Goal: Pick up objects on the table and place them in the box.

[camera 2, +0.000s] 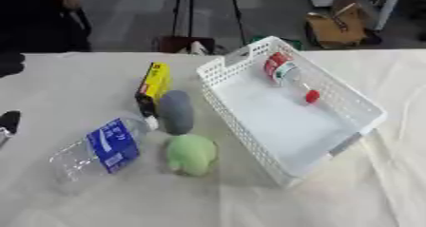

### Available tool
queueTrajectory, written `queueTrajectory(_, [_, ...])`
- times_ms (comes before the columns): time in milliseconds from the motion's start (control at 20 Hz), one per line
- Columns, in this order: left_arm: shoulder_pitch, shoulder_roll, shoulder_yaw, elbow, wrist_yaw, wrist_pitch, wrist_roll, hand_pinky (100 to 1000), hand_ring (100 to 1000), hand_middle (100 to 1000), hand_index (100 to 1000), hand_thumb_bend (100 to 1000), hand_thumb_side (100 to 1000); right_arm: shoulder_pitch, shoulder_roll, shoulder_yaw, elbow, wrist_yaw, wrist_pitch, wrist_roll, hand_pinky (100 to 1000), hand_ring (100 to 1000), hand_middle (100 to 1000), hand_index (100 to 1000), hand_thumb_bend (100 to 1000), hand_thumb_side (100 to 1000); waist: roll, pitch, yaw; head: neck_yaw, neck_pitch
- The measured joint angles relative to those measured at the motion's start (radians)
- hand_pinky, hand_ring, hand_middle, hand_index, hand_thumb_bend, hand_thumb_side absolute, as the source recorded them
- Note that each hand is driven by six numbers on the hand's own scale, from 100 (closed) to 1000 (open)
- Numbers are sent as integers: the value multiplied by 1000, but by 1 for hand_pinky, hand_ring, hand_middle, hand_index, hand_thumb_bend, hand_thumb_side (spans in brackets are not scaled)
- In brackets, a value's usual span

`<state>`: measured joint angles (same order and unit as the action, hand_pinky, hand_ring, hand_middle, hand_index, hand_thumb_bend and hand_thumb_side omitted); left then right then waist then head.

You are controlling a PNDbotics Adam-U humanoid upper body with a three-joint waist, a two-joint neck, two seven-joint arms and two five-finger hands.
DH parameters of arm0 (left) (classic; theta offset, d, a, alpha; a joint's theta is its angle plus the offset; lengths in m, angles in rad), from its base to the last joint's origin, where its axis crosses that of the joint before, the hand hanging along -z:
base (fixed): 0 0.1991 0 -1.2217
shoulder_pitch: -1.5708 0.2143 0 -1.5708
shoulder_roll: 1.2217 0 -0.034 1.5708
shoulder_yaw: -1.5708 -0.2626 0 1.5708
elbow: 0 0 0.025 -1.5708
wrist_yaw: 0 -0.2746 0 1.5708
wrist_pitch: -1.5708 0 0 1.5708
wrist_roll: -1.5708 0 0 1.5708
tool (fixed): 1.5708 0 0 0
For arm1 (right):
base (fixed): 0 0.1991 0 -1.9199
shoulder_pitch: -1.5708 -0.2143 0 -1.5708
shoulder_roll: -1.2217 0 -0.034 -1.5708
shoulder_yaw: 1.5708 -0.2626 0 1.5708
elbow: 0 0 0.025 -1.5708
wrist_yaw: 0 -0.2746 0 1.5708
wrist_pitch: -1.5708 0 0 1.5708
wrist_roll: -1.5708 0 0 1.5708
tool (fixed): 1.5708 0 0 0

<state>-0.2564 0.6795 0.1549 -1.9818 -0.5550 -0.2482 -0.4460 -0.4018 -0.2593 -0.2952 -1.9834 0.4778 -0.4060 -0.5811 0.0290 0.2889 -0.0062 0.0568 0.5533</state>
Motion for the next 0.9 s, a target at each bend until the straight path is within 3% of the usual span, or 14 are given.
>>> queueTrajectory(200, [-10, 40, -31, 0, 39, 60, -49, 912, 982, 971, 1000, 100, 606, 3, 0, 0, 0, -2, -1, 3, 692, 655, 581, 781, 100, 903, 2, -2, -1, 4, 0])
queueTrajectory(400, [-23, 73, -63, -1, 53, 117, -93, 917, 984, 977, 1000, 121, 671, 6, 0, 0, 0, -5, -1, 5, 692, 651, 580, 781, 100, 901, 4, -2, -2, 4, 0])
queueTrajectory(450, [-27, 76, -67, -1, 53, 131, -106, 918, 985, 978, 1000, 175, 680, 6, 0, 0, 0, -5, -1, 6, 691, 650, 579, 780, 100, 901, 5, -3, -2, 5, 0])
queueTrajectory(500, [-30, 79, -71, -1, 52, 144, -119, 918, 985, 978, 1000, 175, 680, 6, 0, 0, 0, -5, -1, 7, 691, 650, 579, 780, 100, 901, 5, -4, -3, 5, 0])
queueTrajectory(550, [-33, 79, -73, -2, 51, 155, -130, 920, 984, 977, 1000, 264, 686, 6, 0, 0, 0, -5, -1, 8, 691, 646, 574, 779, 100, 900, 5, -5, -3, 6, 0])
queueTrajectory(700, [-35, 79, -78, -2, 40, 179, -161, 924, 987, 980, 1000, 301, 694, 6, 0, 1, 0, -7, -1, 9, 691, 645, 573, 779, 100, 899, 5, -5, -5, 7, 0])
queueTrajectory(750, [-37, 79, -78, -2, 35, 183, -170, 934, 993, 990, 1000, 436, 852, 6, 0, 1, 0, -8, -1, 9, 691, 642, 571, 778, 100, 898, 5, -5, -6, 8, 0])
queueTrajectory(900, [-50, 78, -85, -2, 23, 182, -197, 934, 991, 987, 1000, 489, 906, 6, 0, 1, 0, -12, -2, 10, 691, 641, 570, 777, 100, 897, 5, -5, -6, 9, 0])
